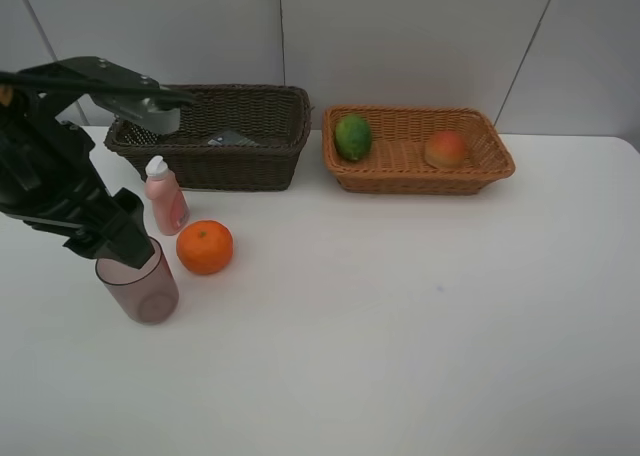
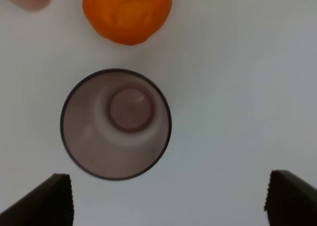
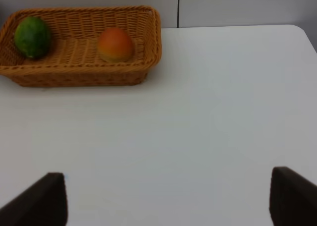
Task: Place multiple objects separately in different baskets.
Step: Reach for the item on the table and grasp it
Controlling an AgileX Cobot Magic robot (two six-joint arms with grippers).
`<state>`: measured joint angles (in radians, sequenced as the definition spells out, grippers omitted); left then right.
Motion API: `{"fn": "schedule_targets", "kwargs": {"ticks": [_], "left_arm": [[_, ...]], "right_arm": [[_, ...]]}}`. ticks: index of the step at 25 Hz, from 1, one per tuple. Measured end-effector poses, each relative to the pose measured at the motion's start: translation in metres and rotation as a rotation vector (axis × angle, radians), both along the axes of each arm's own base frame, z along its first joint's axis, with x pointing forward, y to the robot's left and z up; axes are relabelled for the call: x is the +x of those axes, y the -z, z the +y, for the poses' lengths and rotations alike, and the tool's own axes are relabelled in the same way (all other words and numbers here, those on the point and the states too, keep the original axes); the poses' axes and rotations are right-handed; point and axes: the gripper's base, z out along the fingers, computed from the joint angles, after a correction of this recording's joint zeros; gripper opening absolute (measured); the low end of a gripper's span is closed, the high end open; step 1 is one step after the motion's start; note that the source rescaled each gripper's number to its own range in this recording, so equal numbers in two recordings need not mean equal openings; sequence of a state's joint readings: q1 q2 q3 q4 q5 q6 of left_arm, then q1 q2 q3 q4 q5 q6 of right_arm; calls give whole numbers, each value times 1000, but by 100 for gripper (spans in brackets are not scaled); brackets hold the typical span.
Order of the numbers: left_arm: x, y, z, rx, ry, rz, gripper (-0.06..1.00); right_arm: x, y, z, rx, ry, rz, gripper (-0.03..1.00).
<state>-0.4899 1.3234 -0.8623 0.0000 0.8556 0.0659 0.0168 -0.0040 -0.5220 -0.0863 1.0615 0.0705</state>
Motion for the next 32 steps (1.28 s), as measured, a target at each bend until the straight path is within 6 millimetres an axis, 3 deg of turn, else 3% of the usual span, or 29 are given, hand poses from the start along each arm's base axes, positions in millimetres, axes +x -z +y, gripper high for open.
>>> {"fn": "schedule_targets", "kwargs": {"ticks": [5,16,20,32], "left_arm": [[3,10,-11,39,47,27,100],[4,13,-4,137,18,37,100],[1,14,-11,144,49,34,100],[9,44,-24,195,63,122,100]], "right_arm": [[0,0,0,0,0,0,88],[0,0,0,0,0,0,88],[0,0,0,0,0,0,88],[0,0,0,0,0,0,88]]}}
